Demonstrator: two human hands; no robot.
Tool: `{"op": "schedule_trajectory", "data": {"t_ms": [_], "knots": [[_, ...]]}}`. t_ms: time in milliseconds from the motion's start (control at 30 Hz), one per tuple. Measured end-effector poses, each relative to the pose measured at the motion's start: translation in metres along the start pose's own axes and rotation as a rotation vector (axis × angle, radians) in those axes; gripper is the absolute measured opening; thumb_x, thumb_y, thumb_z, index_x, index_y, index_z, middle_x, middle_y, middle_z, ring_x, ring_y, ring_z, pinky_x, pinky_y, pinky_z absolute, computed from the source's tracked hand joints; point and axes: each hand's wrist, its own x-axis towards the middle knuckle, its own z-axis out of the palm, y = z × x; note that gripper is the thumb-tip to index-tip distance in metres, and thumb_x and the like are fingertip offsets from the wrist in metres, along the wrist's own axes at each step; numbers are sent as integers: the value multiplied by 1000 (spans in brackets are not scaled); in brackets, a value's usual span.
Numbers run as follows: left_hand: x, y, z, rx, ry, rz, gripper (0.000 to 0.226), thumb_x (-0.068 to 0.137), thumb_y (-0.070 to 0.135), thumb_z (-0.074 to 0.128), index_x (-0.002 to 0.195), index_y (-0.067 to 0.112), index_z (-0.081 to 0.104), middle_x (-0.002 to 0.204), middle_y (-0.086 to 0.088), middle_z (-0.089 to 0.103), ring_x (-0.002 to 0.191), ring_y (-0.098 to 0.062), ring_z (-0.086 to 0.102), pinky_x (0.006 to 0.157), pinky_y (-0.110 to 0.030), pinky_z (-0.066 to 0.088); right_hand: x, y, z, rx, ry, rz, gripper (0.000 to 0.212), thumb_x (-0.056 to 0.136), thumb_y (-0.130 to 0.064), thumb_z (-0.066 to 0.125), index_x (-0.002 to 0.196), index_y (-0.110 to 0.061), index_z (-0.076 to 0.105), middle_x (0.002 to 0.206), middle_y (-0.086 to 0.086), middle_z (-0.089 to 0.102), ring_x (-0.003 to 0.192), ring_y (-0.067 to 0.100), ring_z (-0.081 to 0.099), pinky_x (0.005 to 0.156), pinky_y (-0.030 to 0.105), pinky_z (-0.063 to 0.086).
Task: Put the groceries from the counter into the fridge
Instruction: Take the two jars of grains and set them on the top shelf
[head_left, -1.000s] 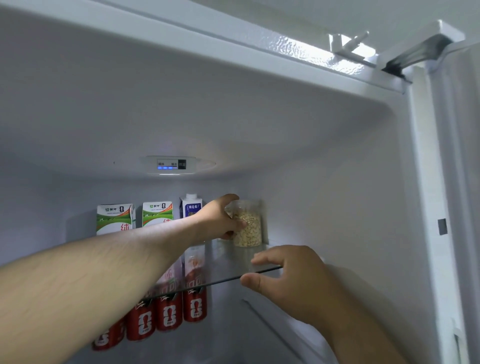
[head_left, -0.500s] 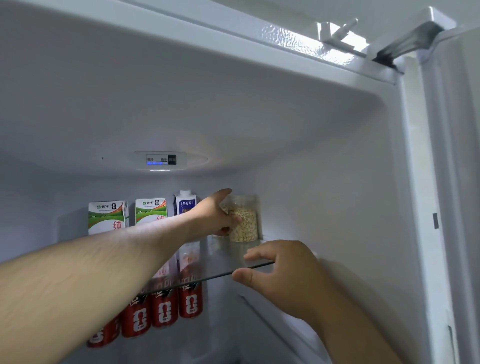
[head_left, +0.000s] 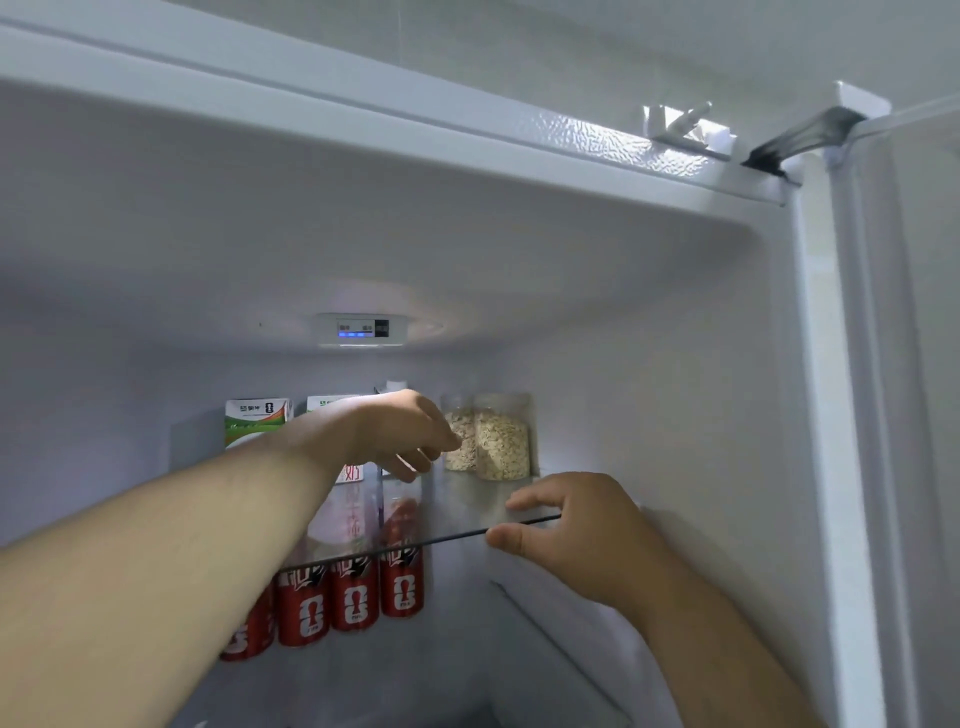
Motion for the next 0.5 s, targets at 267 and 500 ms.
{"op": "schedule_trajectory", "data": {"t_ms": [267,500], "knots": [[-51,0,13,288,173,61,16,88,29,66,98,17,71,93,-3,67,81,-19,63,70,-32,55,-2,-5,-2,2,-25,4,47,74,-52,79,110,-22,74,113,-10,70,102,2,61,87,18,46],[-131,-17,25,511,299,-8,22,89,49,59,96,31,70,96,12,68,89,-7,63,82,-31,52,-8,-8,-6,-10,-63,-16,46,80,-50,75,114,-19,72,117,-6,70,103,6,60,87,19,43]]}}
